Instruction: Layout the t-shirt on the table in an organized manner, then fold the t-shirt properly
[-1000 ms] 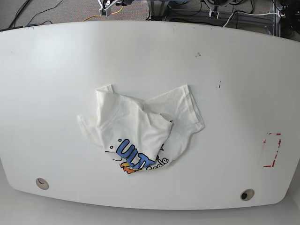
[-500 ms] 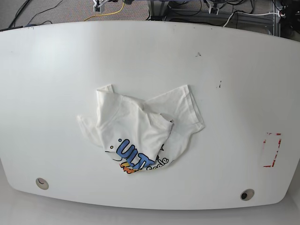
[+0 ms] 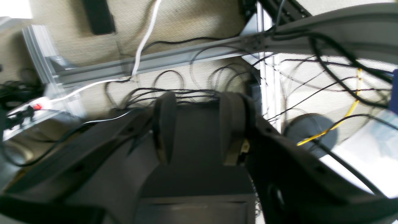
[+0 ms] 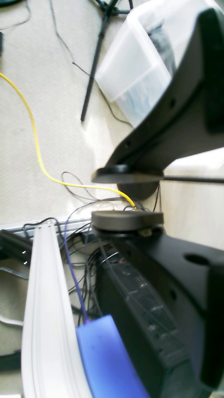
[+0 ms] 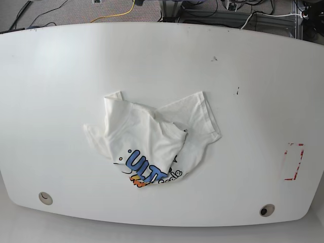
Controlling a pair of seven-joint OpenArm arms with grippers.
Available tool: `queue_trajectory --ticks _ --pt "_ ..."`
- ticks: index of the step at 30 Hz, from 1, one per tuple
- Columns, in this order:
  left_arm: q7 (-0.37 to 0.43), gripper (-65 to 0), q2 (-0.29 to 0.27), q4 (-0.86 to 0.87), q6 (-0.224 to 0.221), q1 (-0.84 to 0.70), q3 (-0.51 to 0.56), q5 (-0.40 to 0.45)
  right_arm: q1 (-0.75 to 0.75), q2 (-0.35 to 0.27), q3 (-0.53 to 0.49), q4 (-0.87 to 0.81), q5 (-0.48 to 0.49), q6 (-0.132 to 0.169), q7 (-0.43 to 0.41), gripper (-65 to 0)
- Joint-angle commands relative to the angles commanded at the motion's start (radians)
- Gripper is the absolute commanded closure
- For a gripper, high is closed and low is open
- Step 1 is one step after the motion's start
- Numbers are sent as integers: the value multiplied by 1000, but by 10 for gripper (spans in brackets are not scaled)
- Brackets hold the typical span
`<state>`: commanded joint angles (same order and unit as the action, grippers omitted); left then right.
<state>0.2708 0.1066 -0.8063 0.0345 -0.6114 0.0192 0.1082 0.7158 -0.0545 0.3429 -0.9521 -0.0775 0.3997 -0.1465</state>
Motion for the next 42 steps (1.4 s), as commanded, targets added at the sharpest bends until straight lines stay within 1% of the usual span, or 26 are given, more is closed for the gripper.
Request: queue_trajectory --ticks 6,10,15,20,23,27,29,32,36,40,42 --pt "0 -218 9 -192 0 -153 0 0 153 23 -3 -226 2 0 2 -136" --pt "0 -218 20 -301 0 -244 0 0 229 58 0 -339 2 0 3 -136" --pt "0 -218 20 -407 0 -341 -15 -2 310 69 -6 -454 2 2 6 -136" --pt "0 -218 15 -497 0 -427 -80 -2 382 77 -8 -557 58 3 8 -136" --pt "0 -218 15 -552 0 -470 -101 -2 420 75 -8 -623 91 5 8 -136" --pt "2 -218 15 -641 0 -537 -130 -2 479 75 -8 -709 132 51 8 -136" --pt "15 -218 14 -684 0 -572 -141 -6 505 75 -8 -753 150 61 8 -136" --pt "49 -218 15 -750 0 -618 -155 -48 543 75 -6 -829 172 64 14 -136" --pt "104 -218 20 -841 2 -690 -169 -140 592 75 -6 -939 203 66 57 -136" --pt "114 -218 40 -934 2 -749 -170 -175 624 77 -3 -1031 235 66 87 -136" --pt "115 -218 44 -974 2 -772 -170 -175 635 77 0 -1065 252 66 92 -136"
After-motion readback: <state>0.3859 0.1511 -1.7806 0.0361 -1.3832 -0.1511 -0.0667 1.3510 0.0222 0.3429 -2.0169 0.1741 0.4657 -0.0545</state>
